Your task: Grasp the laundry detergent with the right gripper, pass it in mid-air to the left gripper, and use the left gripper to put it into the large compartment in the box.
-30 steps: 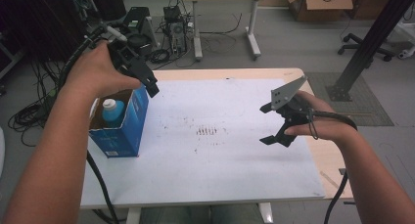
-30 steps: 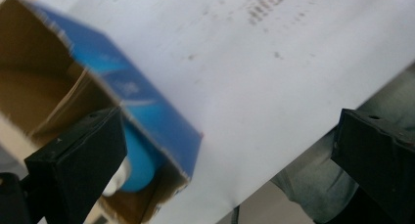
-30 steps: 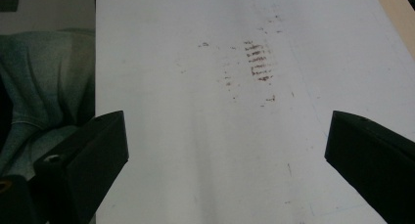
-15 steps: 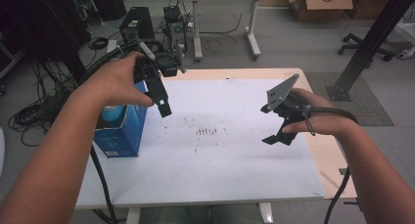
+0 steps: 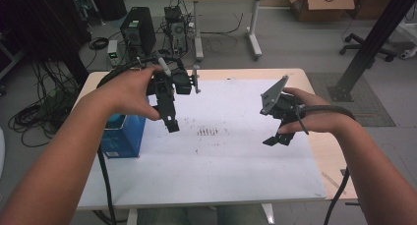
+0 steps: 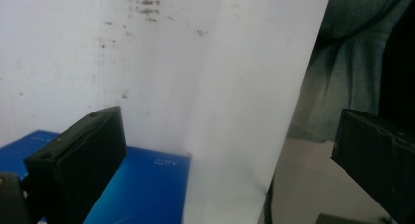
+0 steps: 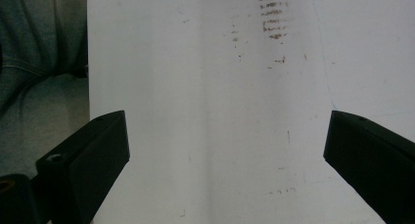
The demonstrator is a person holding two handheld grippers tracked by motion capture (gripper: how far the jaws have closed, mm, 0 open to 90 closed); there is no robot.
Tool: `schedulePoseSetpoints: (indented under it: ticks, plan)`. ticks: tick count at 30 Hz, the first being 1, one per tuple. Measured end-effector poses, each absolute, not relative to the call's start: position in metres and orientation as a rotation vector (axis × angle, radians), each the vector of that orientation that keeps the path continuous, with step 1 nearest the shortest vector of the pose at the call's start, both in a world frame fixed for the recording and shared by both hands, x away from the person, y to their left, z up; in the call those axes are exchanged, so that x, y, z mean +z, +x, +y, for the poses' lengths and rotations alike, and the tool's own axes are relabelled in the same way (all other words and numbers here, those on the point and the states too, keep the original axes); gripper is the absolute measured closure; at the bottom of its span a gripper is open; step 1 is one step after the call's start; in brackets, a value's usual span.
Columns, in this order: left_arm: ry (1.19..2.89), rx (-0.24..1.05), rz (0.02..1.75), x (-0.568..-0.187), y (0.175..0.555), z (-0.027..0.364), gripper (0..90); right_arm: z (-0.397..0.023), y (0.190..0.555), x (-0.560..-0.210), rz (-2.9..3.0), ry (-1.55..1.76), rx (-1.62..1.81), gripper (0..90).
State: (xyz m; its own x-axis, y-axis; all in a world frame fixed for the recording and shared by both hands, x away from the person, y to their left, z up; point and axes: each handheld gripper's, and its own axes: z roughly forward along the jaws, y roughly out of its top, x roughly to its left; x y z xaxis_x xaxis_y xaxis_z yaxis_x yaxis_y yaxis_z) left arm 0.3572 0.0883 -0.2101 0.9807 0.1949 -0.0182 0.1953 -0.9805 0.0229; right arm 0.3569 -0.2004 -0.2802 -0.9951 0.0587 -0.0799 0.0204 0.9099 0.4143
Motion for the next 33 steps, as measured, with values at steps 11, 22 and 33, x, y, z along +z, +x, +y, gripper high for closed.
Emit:
schedulePoseSetpoints:
  ticks: [11, 22, 33]
  plan:
    - [3.151, -0.046, 0.176, -0.228, 0.359, 0.069, 0.2, -0.201, 0.364, -0.286, 3.008, 0.064, 0.613, 3.4]
    - [3.171, -0.028, 0.151, -0.236, 0.359, 0.066, 0.2, -0.202, 0.363, -0.290, 3.015, 0.077, 0.613, 3.4]
    - [3.168, -0.019, 0.156, -0.235, 0.357, 0.066, 0.2, -0.201, 0.364, -0.291, 3.016, 0.074, 0.624, 3.4]
